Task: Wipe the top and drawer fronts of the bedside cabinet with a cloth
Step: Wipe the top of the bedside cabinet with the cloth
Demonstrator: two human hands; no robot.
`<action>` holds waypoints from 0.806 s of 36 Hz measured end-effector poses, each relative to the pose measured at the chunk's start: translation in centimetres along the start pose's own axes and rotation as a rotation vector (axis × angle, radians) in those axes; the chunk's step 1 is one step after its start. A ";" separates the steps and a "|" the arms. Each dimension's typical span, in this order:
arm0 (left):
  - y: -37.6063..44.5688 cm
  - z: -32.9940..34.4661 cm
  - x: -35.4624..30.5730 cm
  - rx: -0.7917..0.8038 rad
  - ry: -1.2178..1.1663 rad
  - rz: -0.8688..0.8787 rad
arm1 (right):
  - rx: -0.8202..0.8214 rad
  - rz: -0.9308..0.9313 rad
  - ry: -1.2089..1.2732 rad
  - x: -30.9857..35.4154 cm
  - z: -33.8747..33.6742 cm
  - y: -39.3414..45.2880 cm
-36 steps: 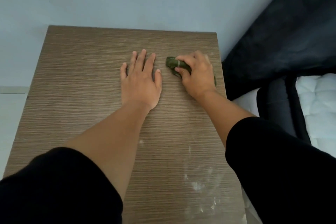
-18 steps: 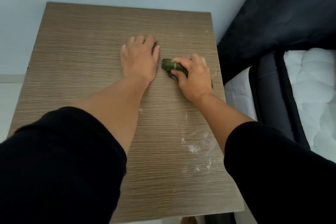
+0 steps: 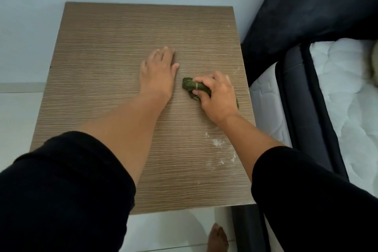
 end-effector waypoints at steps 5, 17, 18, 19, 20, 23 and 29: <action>-1.6 0.0 -0.1 0.017 -0.027 -0.018 | 0.007 0.013 0.001 -0.6 0.1 -2.4; -8.3 0.5 -3.6 -0.007 -0.046 0.078 | 0.004 0.040 -0.001 -2.4 -0.1 -9.6; -8.7 0.5 -3.9 -0.008 -0.050 0.078 | -0.001 0.040 -0.004 -2.5 -0.1 -10.2; -9.1 0.5 -4.2 -0.006 -0.052 0.080 | -0.007 0.039 -0.004 -2.6 -0.1 -10.8; -9.5 0.5 -4.4 0.001 -0.050 0.084 | -0.013 0.039 0.000 -2.8 -0.2 -11.5; -10.4 0.4 -4.9 0.018 -0.052 0.097 | -0.020 0.048 0.017 -3.2 -0.2 -13.2; -12.7 0.2 -5.3 0.063 -0.063 0.077 | -0.028 0.055 0.034 -4.0 -0.1 -17.5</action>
Point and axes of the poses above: each hand's wrist, its own y-axis towards the middle knuckle, its own z-axis out of the palm, x = y × z, the point moved 6 cm from there along y, towards the middle knuckle, and after that the axes turned 15 degrees about z, right-handed, at the moved point
